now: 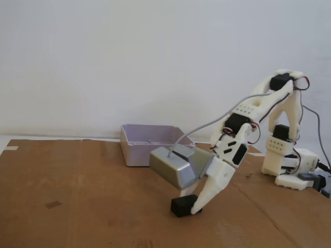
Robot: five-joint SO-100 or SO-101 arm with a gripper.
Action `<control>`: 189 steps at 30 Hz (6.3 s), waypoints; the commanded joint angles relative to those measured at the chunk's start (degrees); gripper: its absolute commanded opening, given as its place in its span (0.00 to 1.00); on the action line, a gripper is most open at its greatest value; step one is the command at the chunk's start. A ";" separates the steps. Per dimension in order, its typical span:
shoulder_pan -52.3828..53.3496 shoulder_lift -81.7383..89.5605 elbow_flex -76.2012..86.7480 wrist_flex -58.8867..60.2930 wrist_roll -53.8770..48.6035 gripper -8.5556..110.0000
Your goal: Grasp a block and put it in the box.
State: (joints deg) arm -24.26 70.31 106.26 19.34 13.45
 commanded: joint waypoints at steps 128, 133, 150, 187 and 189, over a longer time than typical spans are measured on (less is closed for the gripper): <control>49.75 26.72 5.19 -5.71 -8.88 0.07; 50.10 23.20 0.97 -5.10 -8.88 0.07; 51.77 19.51 0.00 -5.19 -8.96 0.07; 49.31 17.75 1.41 -2.46 -8.96 0.13; 48.52 17.67 1.41 -2.46 -8.96 0.13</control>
State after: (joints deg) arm 25.66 85.96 113.47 17.14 4.92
